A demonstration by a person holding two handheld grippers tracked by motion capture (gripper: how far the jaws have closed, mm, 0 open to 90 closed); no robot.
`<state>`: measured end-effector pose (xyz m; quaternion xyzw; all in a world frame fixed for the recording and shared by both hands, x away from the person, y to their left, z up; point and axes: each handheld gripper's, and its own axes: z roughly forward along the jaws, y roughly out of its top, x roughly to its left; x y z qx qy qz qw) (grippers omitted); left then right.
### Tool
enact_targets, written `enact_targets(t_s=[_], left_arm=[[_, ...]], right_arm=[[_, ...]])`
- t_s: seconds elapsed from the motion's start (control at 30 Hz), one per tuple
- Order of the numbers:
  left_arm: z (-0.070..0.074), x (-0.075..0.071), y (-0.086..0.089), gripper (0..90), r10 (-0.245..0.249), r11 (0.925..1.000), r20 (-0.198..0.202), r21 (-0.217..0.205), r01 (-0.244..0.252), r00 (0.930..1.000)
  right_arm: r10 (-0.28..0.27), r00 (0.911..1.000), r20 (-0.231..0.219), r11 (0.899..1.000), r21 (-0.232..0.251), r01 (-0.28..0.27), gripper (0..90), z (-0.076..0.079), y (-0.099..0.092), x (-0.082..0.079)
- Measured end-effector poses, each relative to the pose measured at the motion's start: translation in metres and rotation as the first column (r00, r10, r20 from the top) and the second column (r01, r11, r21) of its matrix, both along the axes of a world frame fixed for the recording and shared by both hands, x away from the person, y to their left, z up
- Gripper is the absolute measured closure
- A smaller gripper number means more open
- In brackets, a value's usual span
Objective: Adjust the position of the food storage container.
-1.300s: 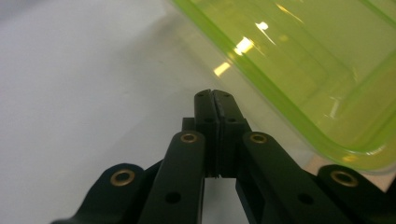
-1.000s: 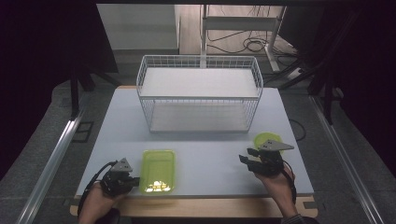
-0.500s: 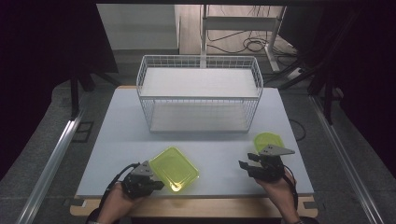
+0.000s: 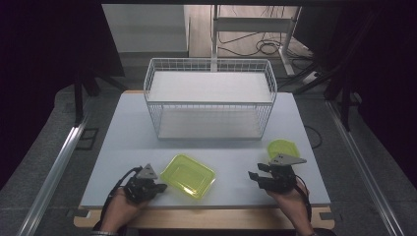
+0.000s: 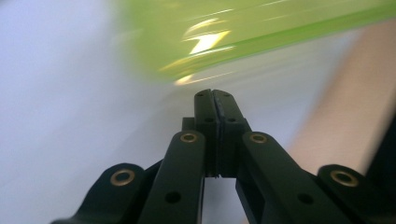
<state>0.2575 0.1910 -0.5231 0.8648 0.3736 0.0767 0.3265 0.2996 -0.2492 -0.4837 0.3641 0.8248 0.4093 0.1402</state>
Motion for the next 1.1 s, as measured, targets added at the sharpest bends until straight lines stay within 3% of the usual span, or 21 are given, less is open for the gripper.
enact_targets(t_s=[0.1, 0.23, 0.4, 0.43, 0.57, 0.8, 1.1], left_arm=[[-0.001, 0.009, 0.012, 90.0, 0.071, 0.9975, 0.016, 0.002, -0.071, 0.9974], [-0.002, 0.02, 0.012, 90.0, 0.08, 0.9968, 0.03, -0.008, -0.079, 0.9964], [-0.004, 0.023, -0.002, 90.0, 0.034, 0.9993, 0.03, -0.015, -0.034, 0.999], [-0.004, 0.023, -0.006, 90.0, 0.026, 0.9996, 0.033, -0.005, -0.026, 0.9991], [-0.002, 0.02, -0.019, 90.0, -0.004, 0.9999, 0.025, -0.01, 0.004, 0.9997], [0.0, 0.016, -0.034, 90.0, -0.051, 0.9982, 0.02, -0.029, 0.052, 0.9985], [0.001, 0.008, -0.067, 89.4, -0.129, 0.9904, 0.031, -0.045, 0.13, 0.9911]], right_arm=[[0.013, 0.9999, -0.002, 1.0, 0.001, -0.013, 49.1, -0.001, 0.002, 0.0], [0.024, 0.9994, -0.027, 1.0, 0.007, -0.023, 51.2, -0.002, 0.006, -0.001], [0.047, 0.9975, -0.052, 0.999, 0.013, -0.046, 58.9, -0.002, 0.01, -0.004], [0.064, 0.9953, -0.072, 0.998, 0.01, -0.063, 64.2, -0.003, 0.014, -0.006], [0.101, 0.9896, -0.103, 0.995, 0.002, -0.101, 71.0, -0.004, 0.022, -0.009], [0.141, 0.9782, -0.153, 0.988, -0.037, -0.148, 73.9, -0.012, 0.034, -0.014], [0.152, 0.9726, -0.176, 0.985, -0.052, -0.164, 75.4, -0.018, 0.04, -0.013]])
